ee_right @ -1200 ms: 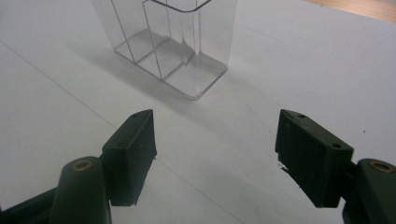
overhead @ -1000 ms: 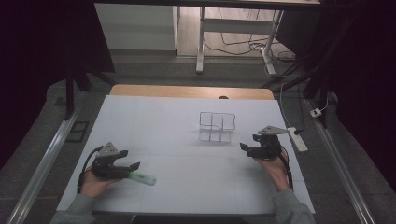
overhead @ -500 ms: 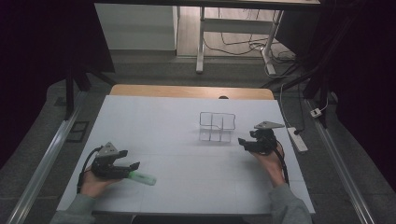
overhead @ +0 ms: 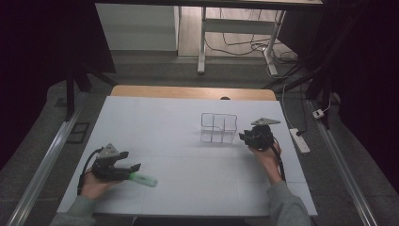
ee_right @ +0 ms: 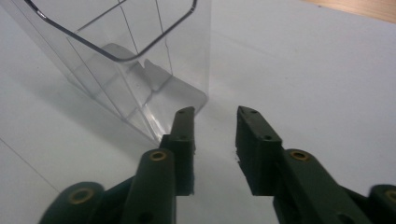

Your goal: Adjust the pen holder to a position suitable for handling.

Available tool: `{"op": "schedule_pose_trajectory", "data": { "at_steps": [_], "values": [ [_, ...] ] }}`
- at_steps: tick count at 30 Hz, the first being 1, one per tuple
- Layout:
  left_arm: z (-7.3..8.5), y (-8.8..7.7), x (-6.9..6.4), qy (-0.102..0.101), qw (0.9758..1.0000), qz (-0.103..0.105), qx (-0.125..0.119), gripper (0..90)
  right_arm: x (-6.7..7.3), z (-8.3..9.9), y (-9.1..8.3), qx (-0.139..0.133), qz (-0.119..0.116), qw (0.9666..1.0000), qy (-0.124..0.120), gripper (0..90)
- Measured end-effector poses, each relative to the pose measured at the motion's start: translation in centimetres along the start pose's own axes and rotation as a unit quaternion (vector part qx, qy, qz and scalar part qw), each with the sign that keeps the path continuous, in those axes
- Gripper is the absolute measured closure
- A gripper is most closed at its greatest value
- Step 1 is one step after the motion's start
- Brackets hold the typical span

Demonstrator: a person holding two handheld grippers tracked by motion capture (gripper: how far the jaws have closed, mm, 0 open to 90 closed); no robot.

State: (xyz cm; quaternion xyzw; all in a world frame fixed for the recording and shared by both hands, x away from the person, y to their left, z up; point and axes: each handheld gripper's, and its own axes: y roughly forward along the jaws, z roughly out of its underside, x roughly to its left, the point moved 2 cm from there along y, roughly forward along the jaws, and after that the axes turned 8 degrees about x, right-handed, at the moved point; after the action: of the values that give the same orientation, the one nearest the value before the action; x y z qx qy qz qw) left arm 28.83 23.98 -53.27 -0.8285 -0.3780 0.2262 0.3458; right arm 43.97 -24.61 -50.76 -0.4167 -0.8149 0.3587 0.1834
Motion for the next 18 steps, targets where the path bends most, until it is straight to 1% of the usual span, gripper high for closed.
{"op": "schedule_pose_trajectory", "data": {
  "at_steps": [3, 5, 7, 10, 13, 18],
  "values": [
    [0.0, 0.0, 0.0, 0.0, 1.0, 0.0, 0.0, 25.4, 0.2, -0.3, 0.4, 0.002, -0.002, 1.0, -0.005, 82.9],
    [0.0, 0.0, 0.0, -0.001, 1.0, 0.0, 0.0, 25.4, 0.2, -0.6, 0.7, 0.003, 0.002, 1.0, -0.003, 89.4],
    [0.0, 0.0, 0.0, 0.0, 1.0, 0.0, 0.001, 25.4, 0.2, -0.8, 1.1, 0.005, 0.005, 1.0, -0.002, 90.0],
    [0.0, 0.0, 0.1, 0.0, 1.0, 0.0, 0.0, 25.4, 0.2, -0.9, 1.8, 0.009, -0.002, 1.0, -0.002, 90.0],
    [0.0, 0.0, 0.1, 0.0, 1.0, 0.0, 0.0, 25.4, 0.4, -0.9, 2.3, 0.016, -0.004, 0.9998, -0.008, 90.0],
    [0.0, 0.1, 0.0, 0.003, 1.0, -0.001, 0.003, 25.4, 0.5, -1.1, 2.5, 0.016, -0.004, 0.9998, -0.012, 90.0]
  ]
}}
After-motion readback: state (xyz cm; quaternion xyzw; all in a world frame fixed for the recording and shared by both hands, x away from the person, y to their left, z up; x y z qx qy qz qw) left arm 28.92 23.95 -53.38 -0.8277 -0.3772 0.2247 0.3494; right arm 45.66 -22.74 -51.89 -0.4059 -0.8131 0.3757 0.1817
